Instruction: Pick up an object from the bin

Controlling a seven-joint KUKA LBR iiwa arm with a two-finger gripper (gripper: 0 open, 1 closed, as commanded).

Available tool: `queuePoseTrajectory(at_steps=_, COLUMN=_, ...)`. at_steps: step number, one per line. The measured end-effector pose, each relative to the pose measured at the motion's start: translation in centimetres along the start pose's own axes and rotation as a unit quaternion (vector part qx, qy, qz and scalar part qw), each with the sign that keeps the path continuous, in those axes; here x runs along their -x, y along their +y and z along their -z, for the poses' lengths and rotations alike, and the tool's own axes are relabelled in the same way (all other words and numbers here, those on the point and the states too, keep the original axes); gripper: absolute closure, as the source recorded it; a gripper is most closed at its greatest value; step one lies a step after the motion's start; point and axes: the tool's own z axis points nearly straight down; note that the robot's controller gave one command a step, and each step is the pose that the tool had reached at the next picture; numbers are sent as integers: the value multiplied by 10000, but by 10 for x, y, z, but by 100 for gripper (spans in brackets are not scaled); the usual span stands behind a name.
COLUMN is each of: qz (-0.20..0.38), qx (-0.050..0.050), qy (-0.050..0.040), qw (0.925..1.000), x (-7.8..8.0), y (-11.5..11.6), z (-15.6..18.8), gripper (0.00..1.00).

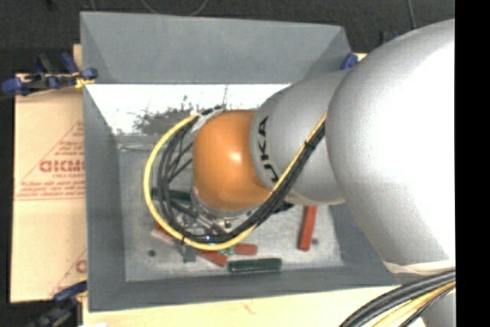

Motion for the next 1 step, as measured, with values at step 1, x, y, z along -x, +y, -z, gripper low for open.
queuePoseTrajectory(at_steps=1, qz=38, qx=13, qy=-82, qw=10000, x=20, y=-7, z=116, gripper=100)
